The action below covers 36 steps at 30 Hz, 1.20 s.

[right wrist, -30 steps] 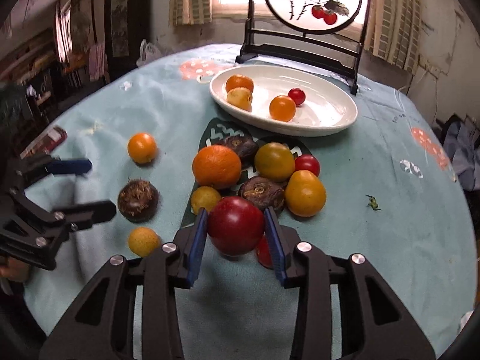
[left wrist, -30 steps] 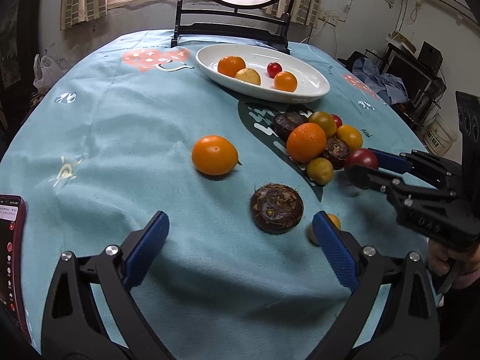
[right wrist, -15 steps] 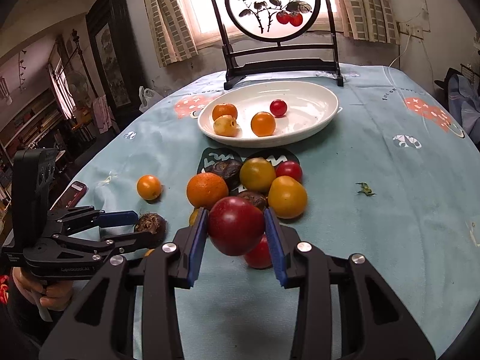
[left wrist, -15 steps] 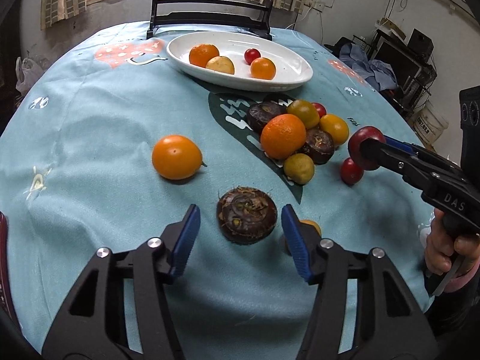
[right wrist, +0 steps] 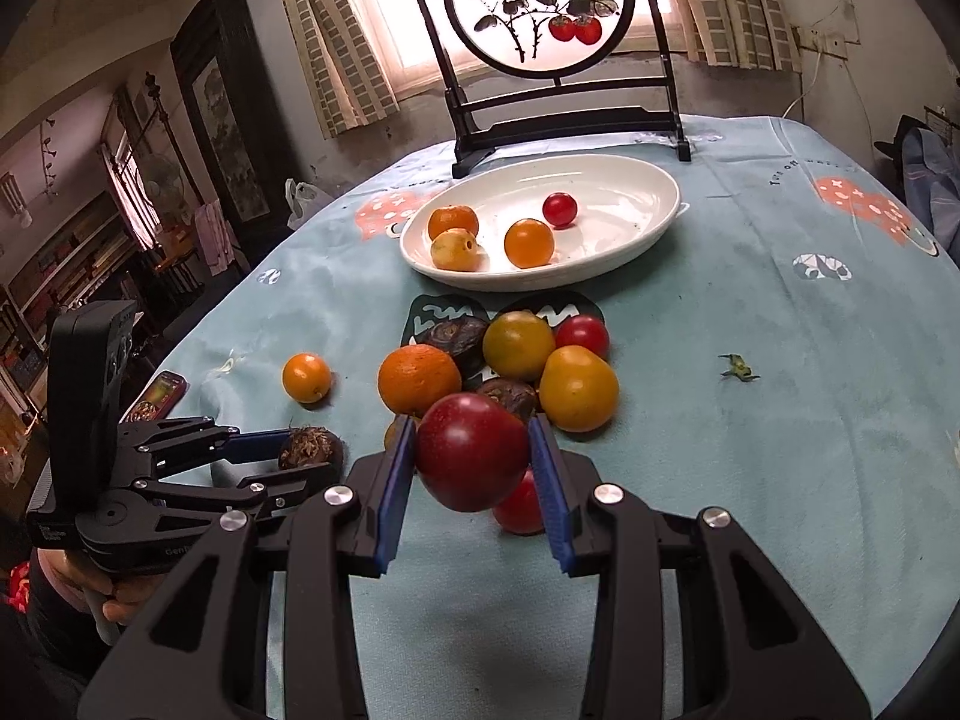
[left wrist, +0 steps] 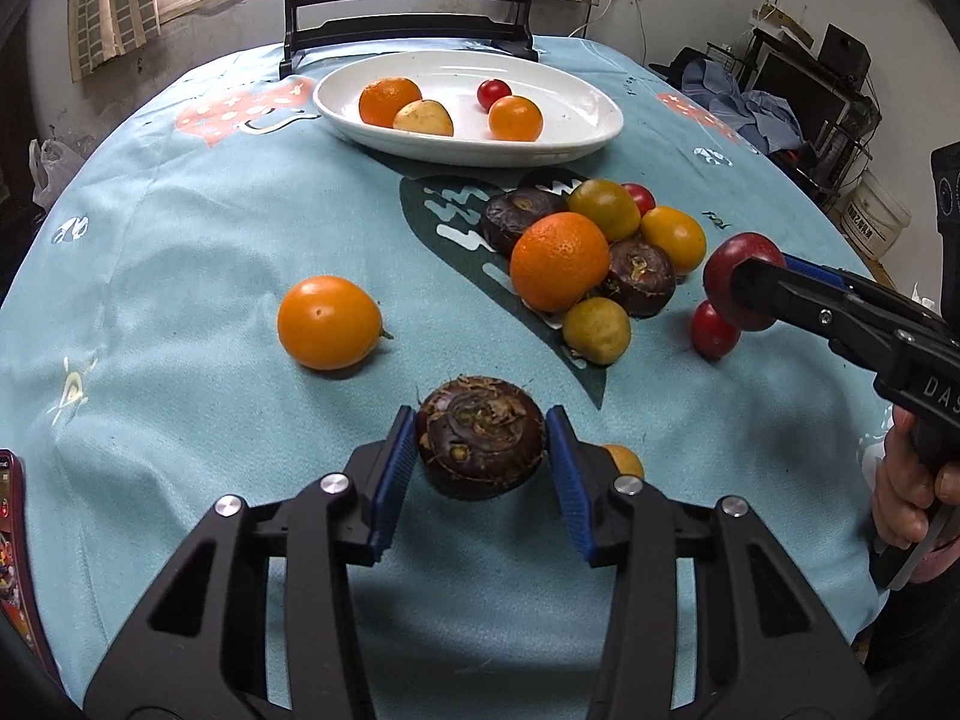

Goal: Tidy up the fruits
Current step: 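Carry both fruits onto the white plate and open both tools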

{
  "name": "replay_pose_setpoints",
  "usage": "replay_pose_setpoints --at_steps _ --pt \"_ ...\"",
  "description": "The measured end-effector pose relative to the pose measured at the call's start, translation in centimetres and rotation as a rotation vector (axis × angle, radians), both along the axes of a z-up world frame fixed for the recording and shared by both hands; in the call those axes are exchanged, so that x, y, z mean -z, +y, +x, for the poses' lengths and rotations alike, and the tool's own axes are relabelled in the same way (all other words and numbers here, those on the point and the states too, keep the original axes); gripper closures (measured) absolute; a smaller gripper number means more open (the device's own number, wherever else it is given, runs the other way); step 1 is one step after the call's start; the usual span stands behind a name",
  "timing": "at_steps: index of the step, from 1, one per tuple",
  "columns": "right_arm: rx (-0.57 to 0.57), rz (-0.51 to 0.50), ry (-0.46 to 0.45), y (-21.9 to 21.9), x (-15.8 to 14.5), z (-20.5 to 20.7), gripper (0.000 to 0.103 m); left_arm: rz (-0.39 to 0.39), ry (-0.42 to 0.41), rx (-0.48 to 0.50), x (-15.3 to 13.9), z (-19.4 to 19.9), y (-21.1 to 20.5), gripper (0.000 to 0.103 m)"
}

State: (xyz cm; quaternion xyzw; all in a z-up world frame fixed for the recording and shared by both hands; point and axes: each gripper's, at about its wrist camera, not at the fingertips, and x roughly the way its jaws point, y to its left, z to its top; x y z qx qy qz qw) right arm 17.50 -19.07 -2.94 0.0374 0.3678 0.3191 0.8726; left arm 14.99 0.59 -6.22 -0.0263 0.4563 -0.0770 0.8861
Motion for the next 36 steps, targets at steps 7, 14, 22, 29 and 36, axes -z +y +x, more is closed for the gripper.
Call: replay_pose_setpoints --at_steps 7,14,22,29,36 --pt "-0.004 0.002 -0.009 -0.2 -0.2 -0.1 0.064 -0.031 -0.009 0.001 -0.3 -0.1 0.2 0.059" --pt "-0.012 -0.024 -0.032 0.4 -0.8 0.5 0.064 -0.104 -0.065 0.003 -2.8 0.8 1.1 0.059" --pt "0.067 0.040 -0.089 1.5 -4.0 7.9 0.064 -0.138 -0.131 -0.025 -6.9 8.6 1.4 0.059" --pt "0.143 -0.015 -0.046 2.6 -2.4 15.5 0.064 -0.067 -0.096 -0.072 -6.6 17.4 0.4 0.059" --pt "0.133 -0.034 0.008 3.0 -0.5 18.5 0.064 -0.011 -0.050 -0.081 -4.7 21.4 0.3 0.058"
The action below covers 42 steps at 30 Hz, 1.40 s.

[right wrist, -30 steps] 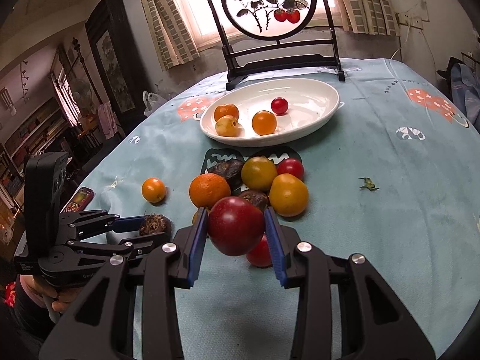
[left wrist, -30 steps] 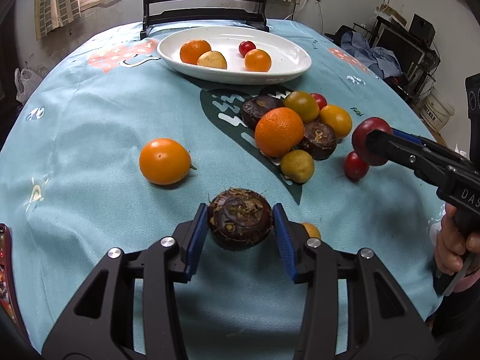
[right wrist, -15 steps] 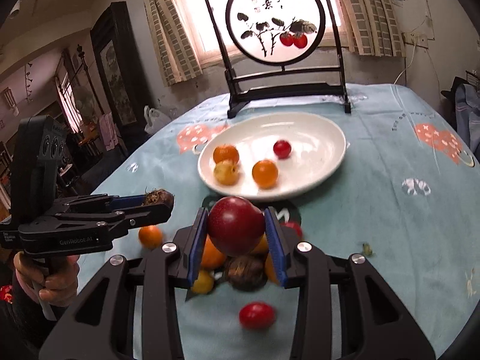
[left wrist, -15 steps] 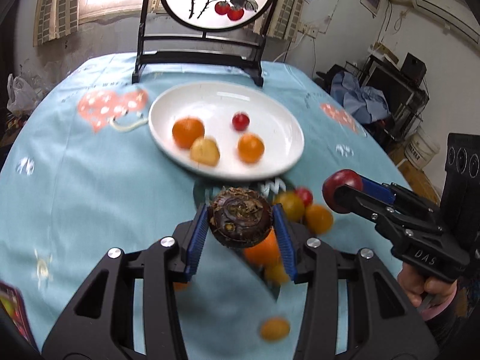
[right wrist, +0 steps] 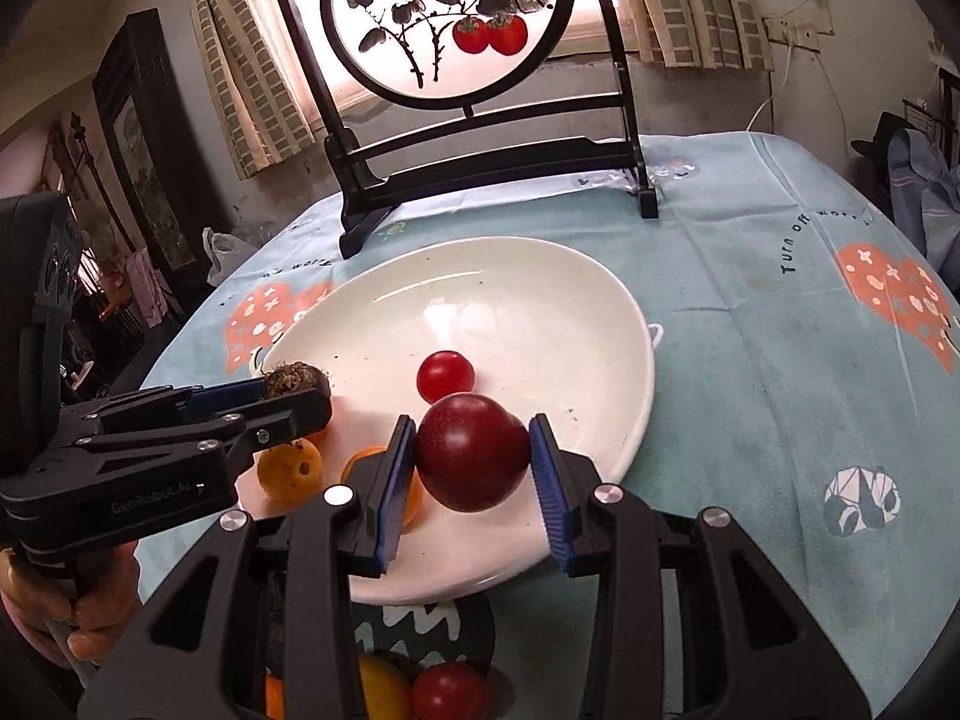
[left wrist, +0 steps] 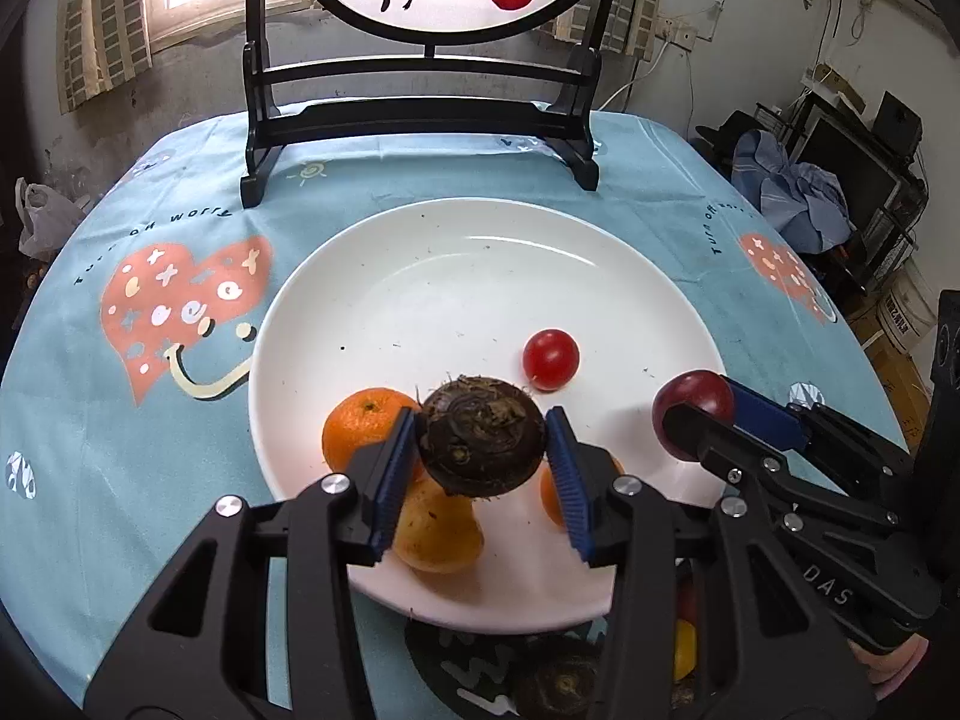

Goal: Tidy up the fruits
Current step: 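Carry both fruits onto the white plate and open both tools, then grasp the small red tomato with the right tool while the left tool grasps the small yellow fruit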

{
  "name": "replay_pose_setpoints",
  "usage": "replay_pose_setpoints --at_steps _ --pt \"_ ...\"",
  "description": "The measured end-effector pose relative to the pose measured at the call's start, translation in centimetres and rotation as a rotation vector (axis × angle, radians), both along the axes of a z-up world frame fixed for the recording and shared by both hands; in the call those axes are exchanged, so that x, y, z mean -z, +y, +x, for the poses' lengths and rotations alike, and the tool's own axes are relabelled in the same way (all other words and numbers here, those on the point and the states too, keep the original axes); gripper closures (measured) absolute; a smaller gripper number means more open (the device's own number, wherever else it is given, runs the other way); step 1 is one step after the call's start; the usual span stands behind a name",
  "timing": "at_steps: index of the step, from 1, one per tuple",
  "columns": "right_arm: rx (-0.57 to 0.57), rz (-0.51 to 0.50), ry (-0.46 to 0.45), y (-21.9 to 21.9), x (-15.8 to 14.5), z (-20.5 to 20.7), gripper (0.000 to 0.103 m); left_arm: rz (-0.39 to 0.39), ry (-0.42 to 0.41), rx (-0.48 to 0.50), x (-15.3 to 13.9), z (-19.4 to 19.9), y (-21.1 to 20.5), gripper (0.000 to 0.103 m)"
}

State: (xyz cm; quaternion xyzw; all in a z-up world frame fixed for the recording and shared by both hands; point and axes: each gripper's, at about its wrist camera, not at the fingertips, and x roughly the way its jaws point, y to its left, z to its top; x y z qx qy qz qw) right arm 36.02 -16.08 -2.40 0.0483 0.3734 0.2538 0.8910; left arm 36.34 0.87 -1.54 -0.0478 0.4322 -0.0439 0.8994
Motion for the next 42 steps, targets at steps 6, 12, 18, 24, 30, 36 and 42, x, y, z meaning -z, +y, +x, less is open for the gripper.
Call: replay_pose_setpoints --at_steps 6,12,18,24,30,36,42 --pt "0.016 0.028 -0.007 -0.9 -0.6 -0.4 0.054 0.043 -0.046 -0.038 -1.0 -0.7 -0.4 0.024" --pt "-0.004 0.083 -0.037 -2.5 -2.7 -3.7 0.054 0.019 -0.124 -0.060 -3.8 -6.1 1.3 0.012" --pt "-0.054 0.058 -0.013 -3.1 -1.8 -8.9 0.054 0.024 -0.117 -0.090 -2.6 -13.3 2.6 0.010" --pt "-0.080 0.009 0.005 -3.9 -0.1 -14.4 0.051 0.004 -0.077 -0.102 0.6 -19.4 2.9 0.008" --pt "-0.099 -0.009 0.027 -4.2 0.8 -17.2 0.051 -0.012 -0.068 -0.055 2.9 -22.9 2.1 0.007" --pt "-0.100 -0.128 0.011 -2.6 1.0 -18.2 0.051 0.013 -0.053 -0.026 3.4 -23.7 1.3 0.006" --pt "-0.112 -0.188 0.024 -1.8 1.6 -18.2 0.051 -0.005 -0.041 -0.043 3.5 -23.5 1.8 0.006"
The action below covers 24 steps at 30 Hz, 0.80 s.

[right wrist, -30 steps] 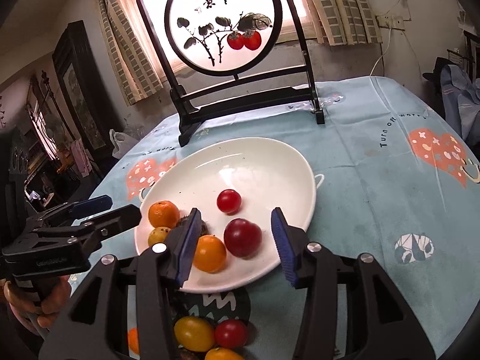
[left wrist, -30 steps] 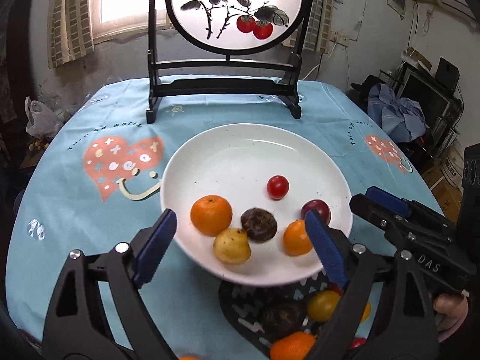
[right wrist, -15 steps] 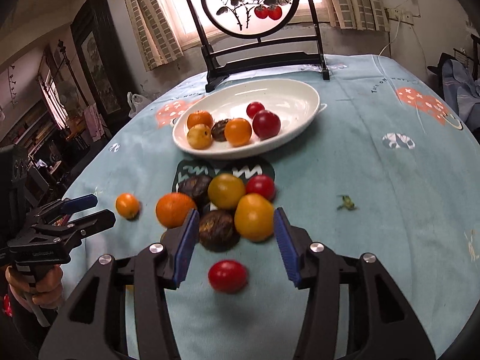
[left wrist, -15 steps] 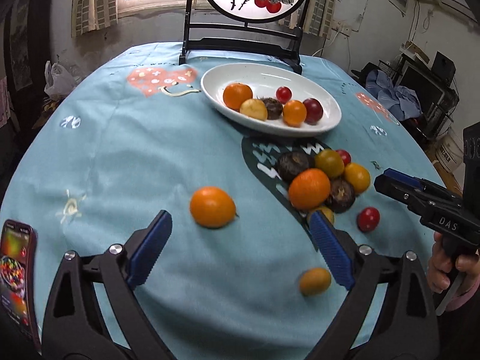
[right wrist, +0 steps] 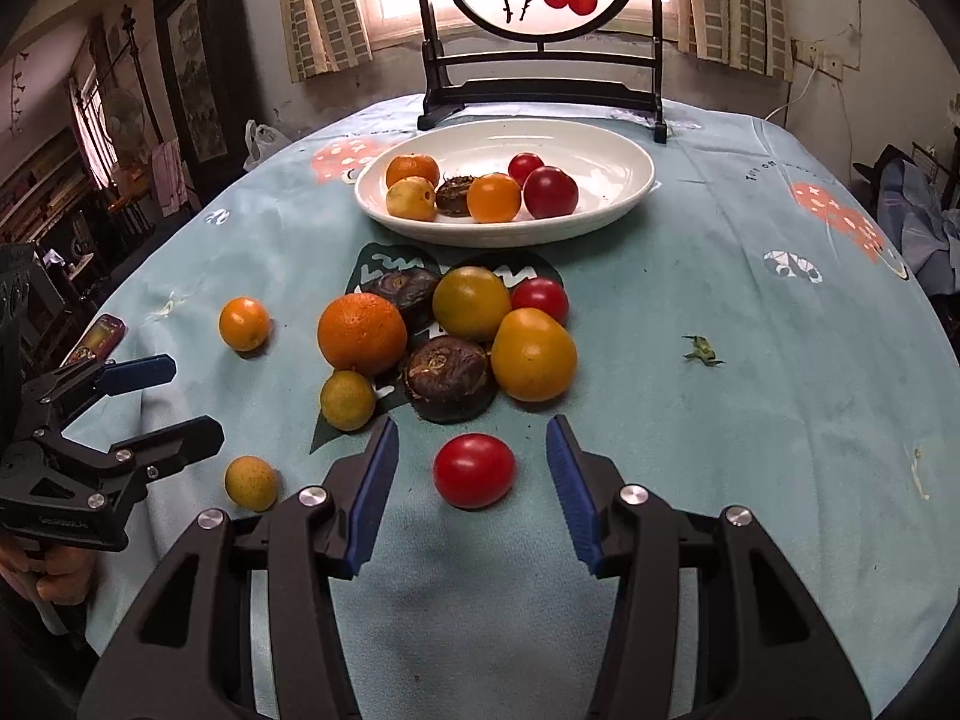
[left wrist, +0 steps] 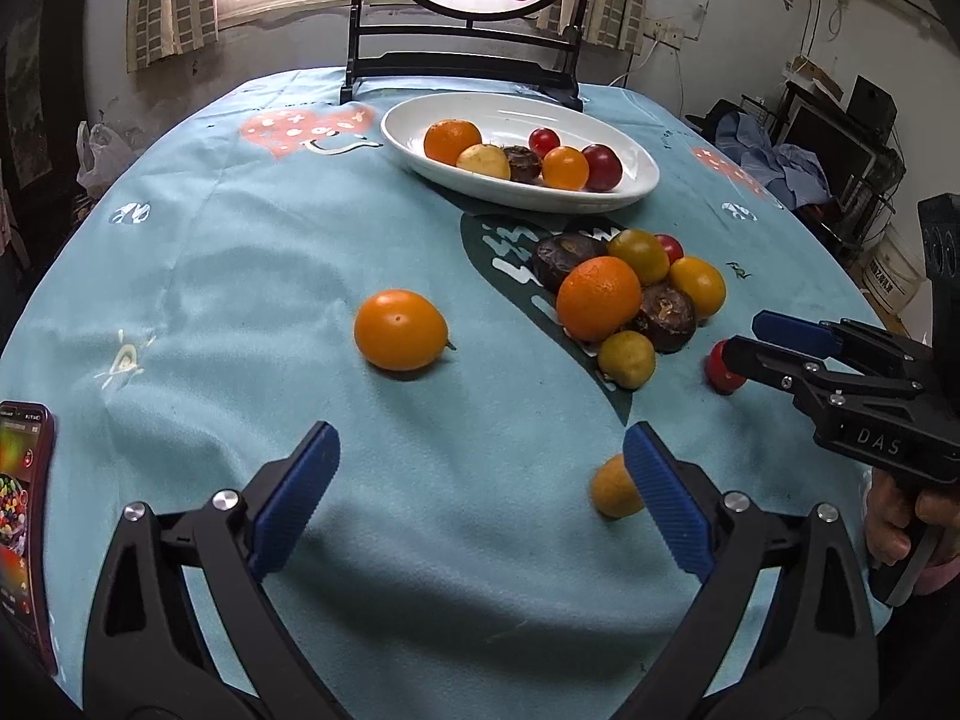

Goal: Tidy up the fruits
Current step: 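Grasp the small red tomato with the right tool while the left tool grasps the small yellow fruit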

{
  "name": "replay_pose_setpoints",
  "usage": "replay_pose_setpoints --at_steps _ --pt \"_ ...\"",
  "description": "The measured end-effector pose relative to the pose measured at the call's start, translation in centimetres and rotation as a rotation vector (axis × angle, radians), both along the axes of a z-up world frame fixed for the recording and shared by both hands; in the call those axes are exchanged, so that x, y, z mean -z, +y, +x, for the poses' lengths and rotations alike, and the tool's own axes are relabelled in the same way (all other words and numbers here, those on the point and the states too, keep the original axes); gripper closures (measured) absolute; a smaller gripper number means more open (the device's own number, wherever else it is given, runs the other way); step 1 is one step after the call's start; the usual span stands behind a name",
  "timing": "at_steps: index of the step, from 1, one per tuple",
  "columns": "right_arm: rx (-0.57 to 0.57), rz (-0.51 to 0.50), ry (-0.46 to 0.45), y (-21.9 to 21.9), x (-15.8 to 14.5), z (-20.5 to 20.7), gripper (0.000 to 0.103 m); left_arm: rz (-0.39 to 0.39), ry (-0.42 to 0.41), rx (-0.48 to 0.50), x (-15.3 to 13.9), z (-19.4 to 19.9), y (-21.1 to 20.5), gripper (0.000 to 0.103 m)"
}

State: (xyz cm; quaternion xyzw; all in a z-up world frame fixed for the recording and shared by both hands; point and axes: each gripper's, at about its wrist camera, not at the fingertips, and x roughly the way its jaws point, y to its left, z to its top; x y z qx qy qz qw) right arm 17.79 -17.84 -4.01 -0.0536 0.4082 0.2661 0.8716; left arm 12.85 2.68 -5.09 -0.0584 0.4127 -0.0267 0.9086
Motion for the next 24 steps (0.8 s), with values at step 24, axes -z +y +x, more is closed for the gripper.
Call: replay_pose_setpoints --at_steps 24 --pt "-0.012 -0.091 0.050 1.3 1.4 0.7 0.071 -0.011 0.007 0.006 0.2 0.1 0.0 0.006"
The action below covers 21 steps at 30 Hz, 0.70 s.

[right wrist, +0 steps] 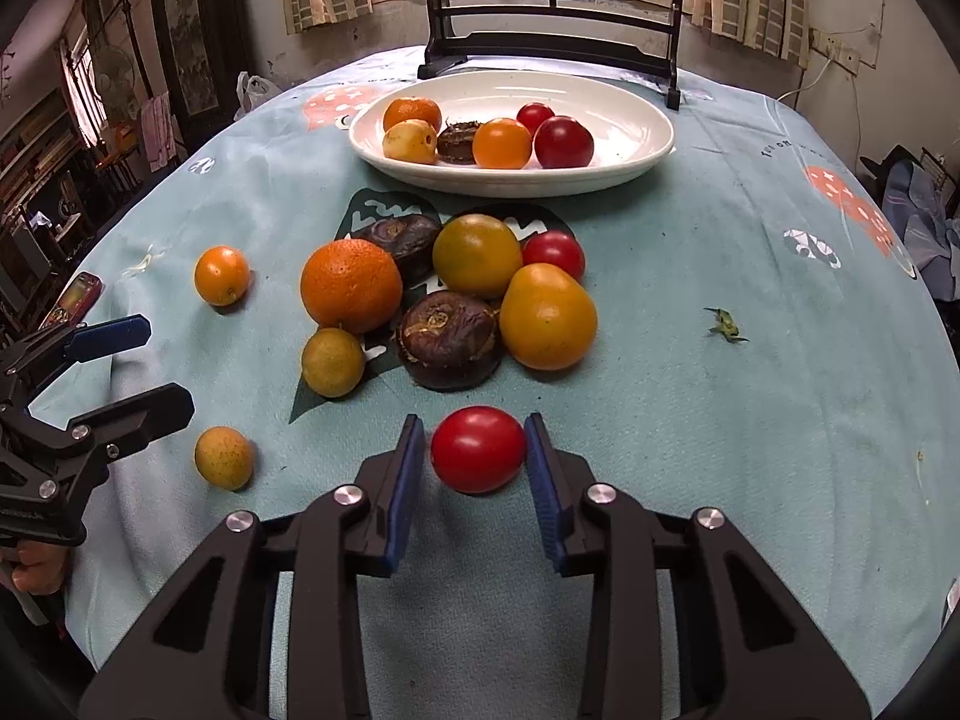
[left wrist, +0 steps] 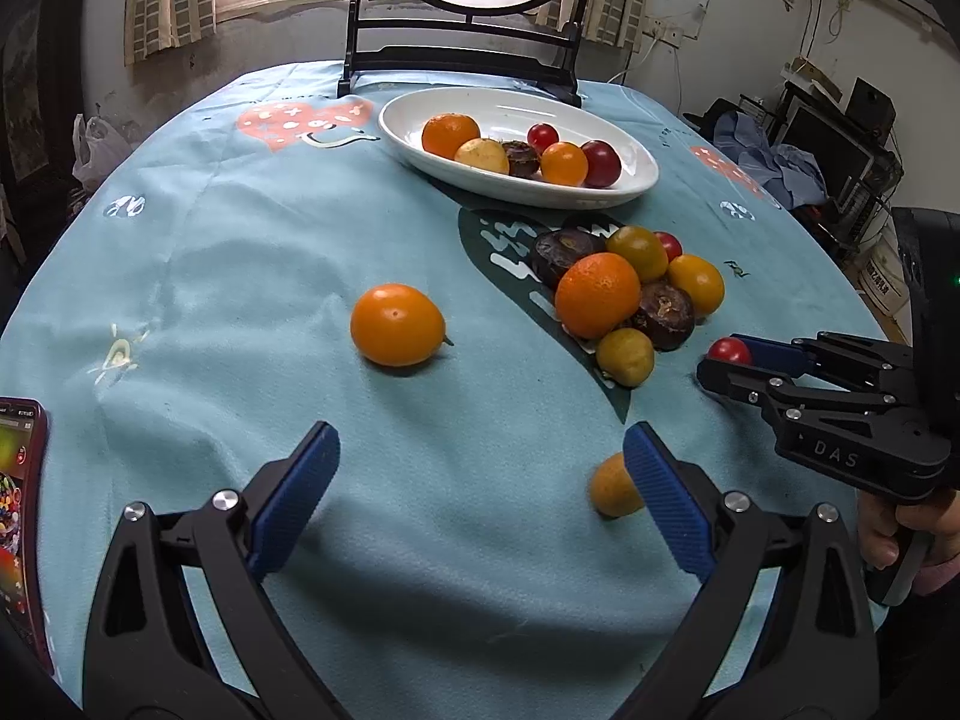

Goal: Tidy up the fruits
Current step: 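Grasp the small red tomato with the right tool while the left tool grasps the small yellow fruit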

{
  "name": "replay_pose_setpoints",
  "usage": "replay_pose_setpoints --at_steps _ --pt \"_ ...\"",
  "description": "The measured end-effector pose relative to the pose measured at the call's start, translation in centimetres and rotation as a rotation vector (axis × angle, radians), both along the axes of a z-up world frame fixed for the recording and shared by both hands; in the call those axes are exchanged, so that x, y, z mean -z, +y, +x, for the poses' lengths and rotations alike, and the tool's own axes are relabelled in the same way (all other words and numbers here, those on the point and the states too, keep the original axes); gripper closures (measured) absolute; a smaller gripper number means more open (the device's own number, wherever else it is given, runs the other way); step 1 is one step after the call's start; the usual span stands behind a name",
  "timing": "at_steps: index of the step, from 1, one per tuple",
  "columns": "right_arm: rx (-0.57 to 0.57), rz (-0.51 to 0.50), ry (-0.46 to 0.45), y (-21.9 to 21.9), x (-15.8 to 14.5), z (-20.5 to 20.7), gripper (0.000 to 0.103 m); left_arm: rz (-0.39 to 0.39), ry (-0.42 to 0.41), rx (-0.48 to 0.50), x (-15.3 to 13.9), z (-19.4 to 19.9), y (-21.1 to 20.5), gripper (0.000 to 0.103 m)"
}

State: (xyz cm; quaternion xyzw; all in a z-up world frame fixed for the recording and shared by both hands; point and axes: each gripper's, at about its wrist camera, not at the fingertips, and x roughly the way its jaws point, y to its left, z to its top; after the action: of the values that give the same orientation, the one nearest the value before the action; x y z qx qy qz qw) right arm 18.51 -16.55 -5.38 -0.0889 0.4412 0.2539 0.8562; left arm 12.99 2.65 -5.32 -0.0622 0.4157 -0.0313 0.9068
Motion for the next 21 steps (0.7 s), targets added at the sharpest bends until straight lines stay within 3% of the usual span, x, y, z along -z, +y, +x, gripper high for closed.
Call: replay_pose_setpoints --at_steps 5,8,11,13,16,21 --pt "0.036 0.056 0.001 -1.1 -0.3 0.2 0.073 -0.014 -0.015 0.029 -0.1 -0.3 -0.2 0.006" --pt "0.056 0.083 0.008 -1.8 -0.4 0.4 0.073 -0.021 -0.042 0.133 -0.3 -0.9 -1.5 0.010" --pt "0.058 0.078 0.015 -1.7 -0.3 0.5 0.073 0.037 -0.037 0.226 0.0 -1.4 -3.5 0.028" --pt "0.055 0.079 0.015 -1.6 -0.3 0.4 0.073 0.088 -0.019 0.269 0.4 -1.5 -4.9 0.048" --pt "0.055 0.085 0.015 -1.7 -0.3 0.3 0.073 0.114 0.002 0.291 0.8 -1.4 -5.6 0.060" --pt "0.063 0.095 0.030 -1.9 -0.2 0.6 0.073 0.095 0.018 0.296 1.0 -1.1 -5.3 0.064"
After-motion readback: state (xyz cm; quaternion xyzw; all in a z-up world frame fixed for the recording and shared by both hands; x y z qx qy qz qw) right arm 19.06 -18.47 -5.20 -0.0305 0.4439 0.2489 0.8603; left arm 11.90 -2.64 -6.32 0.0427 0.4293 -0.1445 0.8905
